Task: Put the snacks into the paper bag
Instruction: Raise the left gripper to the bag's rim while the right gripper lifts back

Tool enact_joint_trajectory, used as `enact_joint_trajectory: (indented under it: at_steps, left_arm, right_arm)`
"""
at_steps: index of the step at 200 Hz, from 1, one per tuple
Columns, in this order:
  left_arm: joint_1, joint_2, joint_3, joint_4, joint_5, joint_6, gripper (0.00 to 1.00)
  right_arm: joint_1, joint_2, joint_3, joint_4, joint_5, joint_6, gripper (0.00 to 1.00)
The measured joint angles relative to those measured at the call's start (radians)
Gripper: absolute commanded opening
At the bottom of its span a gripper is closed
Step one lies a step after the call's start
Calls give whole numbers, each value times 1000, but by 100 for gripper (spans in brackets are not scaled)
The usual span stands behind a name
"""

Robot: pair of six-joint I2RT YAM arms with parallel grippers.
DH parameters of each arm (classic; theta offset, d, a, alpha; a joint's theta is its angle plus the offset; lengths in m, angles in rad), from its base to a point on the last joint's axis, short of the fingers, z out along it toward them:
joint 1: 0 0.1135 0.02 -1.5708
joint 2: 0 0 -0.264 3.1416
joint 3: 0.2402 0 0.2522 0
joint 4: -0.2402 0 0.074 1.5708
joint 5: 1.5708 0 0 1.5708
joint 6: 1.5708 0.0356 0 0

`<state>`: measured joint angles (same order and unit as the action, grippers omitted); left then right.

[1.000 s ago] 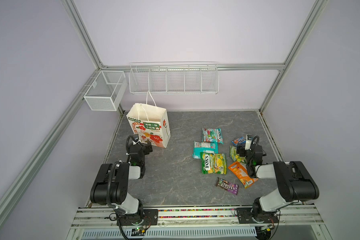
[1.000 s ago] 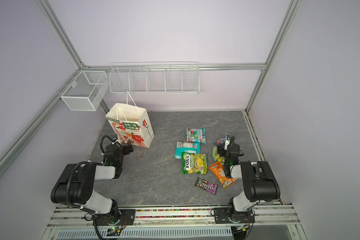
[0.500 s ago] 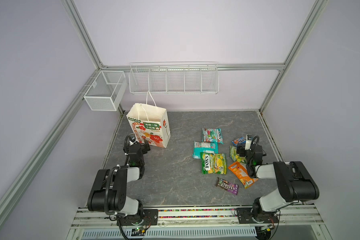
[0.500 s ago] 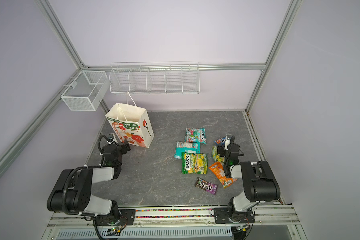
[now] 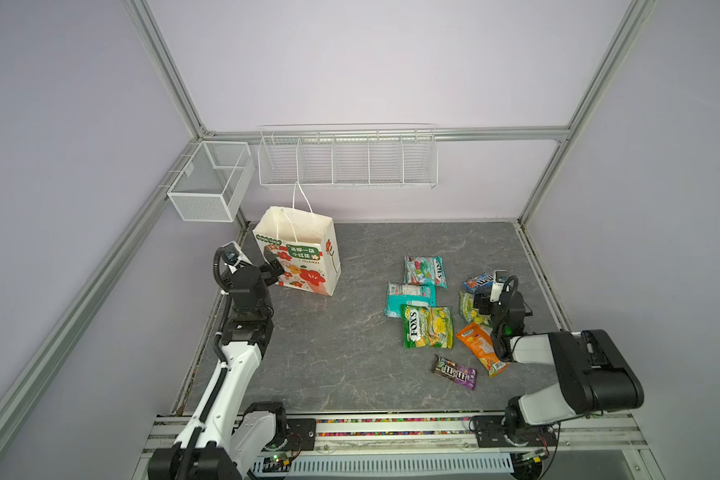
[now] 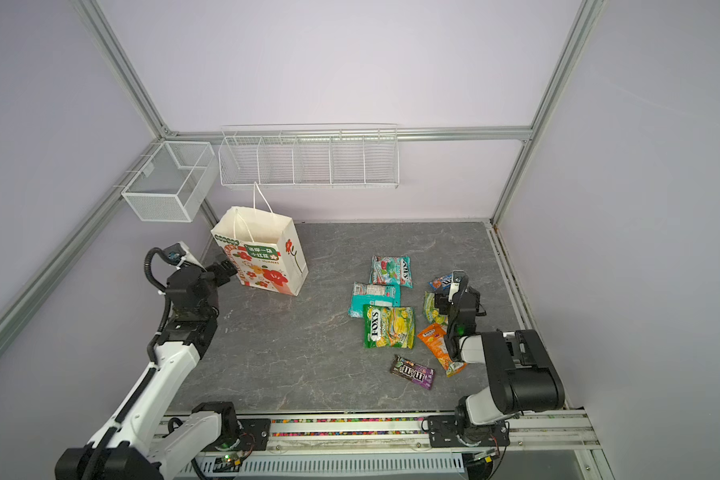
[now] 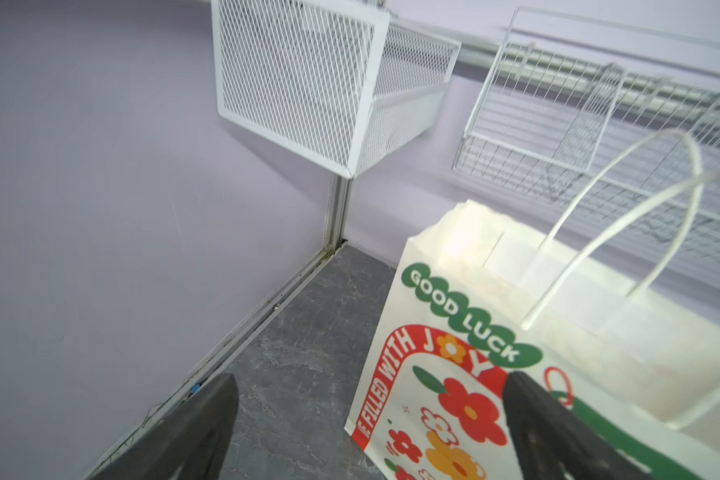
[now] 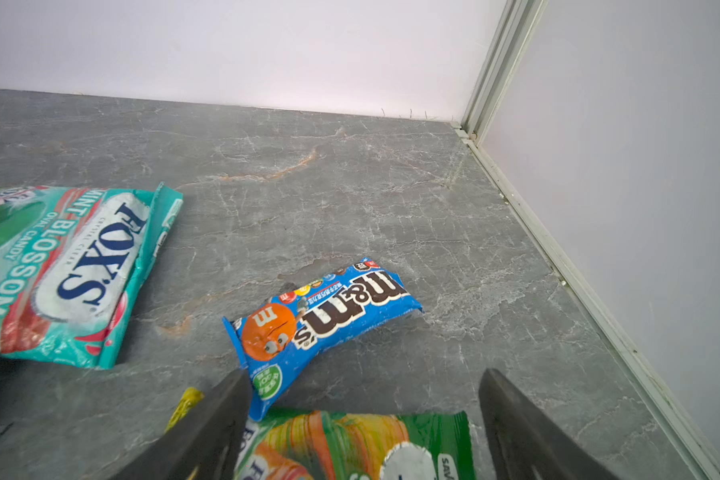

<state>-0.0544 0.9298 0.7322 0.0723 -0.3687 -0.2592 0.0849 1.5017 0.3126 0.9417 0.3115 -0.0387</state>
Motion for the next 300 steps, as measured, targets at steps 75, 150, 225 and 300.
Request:
enact_joint_trajectory:
  at_steps: [75, 150, 225, 300]
  left_arm:
    - [-1, -253, 61, -340, 86, -37, 99]
    - [-1, -387, 16, -497, 237, -44, 100]
    - [-8, -426, 15, -569, 334, -42, 99]
    - [-20, -433, 14, -574, 345, -36, 99]
  right_arm:
    - [24, -123, -136, 129, -74, -61, 88]
    - [82, -466, -63, -181, -180, -93, 88]
    - [76, -838, 253, -812, -102, 251, 89]
    - [74, -780, 595, -1535, -45, 395, 89]
